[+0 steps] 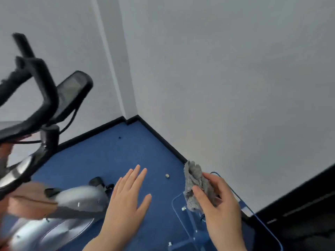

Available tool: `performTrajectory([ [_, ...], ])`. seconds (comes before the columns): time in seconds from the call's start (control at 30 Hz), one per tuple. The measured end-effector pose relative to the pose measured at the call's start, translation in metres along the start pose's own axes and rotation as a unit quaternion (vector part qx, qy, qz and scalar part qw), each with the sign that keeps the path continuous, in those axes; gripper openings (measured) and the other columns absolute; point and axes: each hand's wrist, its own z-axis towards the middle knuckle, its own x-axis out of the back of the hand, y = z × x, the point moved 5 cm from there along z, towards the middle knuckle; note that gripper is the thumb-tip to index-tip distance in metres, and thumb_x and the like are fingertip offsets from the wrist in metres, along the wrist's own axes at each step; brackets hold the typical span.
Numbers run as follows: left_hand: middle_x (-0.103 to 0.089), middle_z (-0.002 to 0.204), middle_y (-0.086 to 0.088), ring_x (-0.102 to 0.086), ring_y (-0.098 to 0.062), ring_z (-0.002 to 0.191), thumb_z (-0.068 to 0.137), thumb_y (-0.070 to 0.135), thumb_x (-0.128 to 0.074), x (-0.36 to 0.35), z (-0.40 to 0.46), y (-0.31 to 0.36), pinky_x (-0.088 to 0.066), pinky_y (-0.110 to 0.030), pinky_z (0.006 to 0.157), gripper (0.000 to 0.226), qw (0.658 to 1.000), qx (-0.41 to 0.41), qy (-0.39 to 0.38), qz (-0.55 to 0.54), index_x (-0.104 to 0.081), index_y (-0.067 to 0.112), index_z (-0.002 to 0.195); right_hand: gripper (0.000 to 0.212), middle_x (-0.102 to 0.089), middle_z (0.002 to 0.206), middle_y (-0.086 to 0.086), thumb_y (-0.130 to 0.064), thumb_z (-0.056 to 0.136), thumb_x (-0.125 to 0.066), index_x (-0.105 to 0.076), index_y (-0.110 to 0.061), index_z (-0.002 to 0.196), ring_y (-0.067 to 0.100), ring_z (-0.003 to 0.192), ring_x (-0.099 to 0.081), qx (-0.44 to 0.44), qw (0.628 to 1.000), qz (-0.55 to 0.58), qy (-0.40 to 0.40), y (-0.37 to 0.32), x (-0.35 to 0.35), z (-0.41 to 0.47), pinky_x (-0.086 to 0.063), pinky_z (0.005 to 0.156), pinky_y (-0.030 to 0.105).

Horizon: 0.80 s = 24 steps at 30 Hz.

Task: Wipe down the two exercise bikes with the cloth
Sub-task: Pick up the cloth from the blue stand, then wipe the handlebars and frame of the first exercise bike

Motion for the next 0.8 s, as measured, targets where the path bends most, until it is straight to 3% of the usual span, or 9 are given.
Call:
performTrajectory([
  [0.07,-0.006,0.153,0.023,0.003,0.007,0.140,0.077,0.058,-0.022,0.031,-0.020,-0.012,-0.001,-0.023,0.116,0.071,0.998,0.037,0.041,-0.004,-0.018,0.038,0.146,0.030,-0.070,0.100,-0.013,-0.023,0.077,-0.075,-0.066,-0.036,0.102,0.003,0.091,-0.066,0.040,0.998,0.004,-0.051,-0.022,-0.029,-0.001,-0.055,0.075,0.019],
  [0.13,-0.003,0.153,0.025,0.004,0.006,0.141,0.078,0.058,-0.023,0.059,-0.043,-0.023,-0.005,-0.027,0.117,0.070,0.995,0.069,0.079,0.003,-0.017,0.040,0.145,0.030,-0.069,0.102,-0.013,-0.023,0.078,-0.075,-0.065,-0.036,0.103,0.004,0.093,-0.065,0.076,0.992,0.006,-0.097,-0.042,-0.059,-0.007,-0.055,0.076,0.022],
  [0.27,0.002,0.152,0.029,0.009,0.007,0.140,0.078,0.059,-0.021,0.109,-0.088,-0.050,0.002,-0.020,0.116,0.069,0.982,0.125,0.142,0.024,-0.013,0.044,0.145,0.030,-0.068,0.103,-0.013,-0.024,0.078,-0.074,-0.065,-0.037,0.103,0.005,0.096,-0.063,0.122,0.977,0.017,-0.173,-0.075,-0.117,-0.032,-0.052,0.079,0.025],
  [0.4,-0.003,0.151,0.031,0.004,0.009,0.140,0.079,0.057,-0.026,0.152,-0.128,-0.081,-0.006,-0.028,0.118,0.066,0.964,0.171,0.205,0.008,-0.018,0.045,0.143,0.031,-0.067,0.101,-0.013,-0.023,0.077,-0.075,-0.065,-0.037,0.102,0.005,0.095,-0.063,0.165,0.959,0.024,-0.231,-0.103,-0.168,-0.067,-0.052,0.079,0.026],
  [0.6,-0.009,0.150,0.031,0.000,0.008,0.141,0.080,0.053,-0.034,0.195,-0.168,-0.135,-0.006,-0.026,0.116,0.063,0.956,0.183,0.228,-0.005,-0.022,0.046,0.141,0.032,-0.067,0.099,-0.013,-0.019,0.076,-0.076,-0.065,-0.037,0.101,0.005,0.093,-0.063,0.193,0.950,0.035,-0.242,-0.133,-0.233,-0.115,-0.052,0.074,0.020],
  [0.73,-0.003,0.148,0.035,0.003,0.009,0.140,0.079,0.056,-0.030,0.232,-0.189,-0.179,0.002,-0.020,0.115,0.062,0.959,0.183,0.216,-0.004,-0.016,0.051,0.139,0.030,-0.067,0.102,-0.014,-0.025,0.078,-0.073,-0.064,-0.036,0.104,0.005,0.095,-0.063,0.181,0.956,0.047,-0.228,-0.148,-0.278,-0.144,-0.055,0.079,0.032],
  [0.8,-0.004,0.149,0.035,0.002,0.009,0.140,0.082,0.052,-0.037,0.250,-0.196,-0.205,0.001,-0.022,0.116,0.060,0.962,0.177,0.207,-0.007,-0.015,0.052,0.139,0.030,-0.066,0.103,-0.018,-0.024,0.078,-0.072,-0.064,-0.036,0.104,0.003,0.096,-0.063,0.178,0.960,0.056,-0.209,-0.156,-0.300,-0.158,-0.056,0.079,0.034],
])
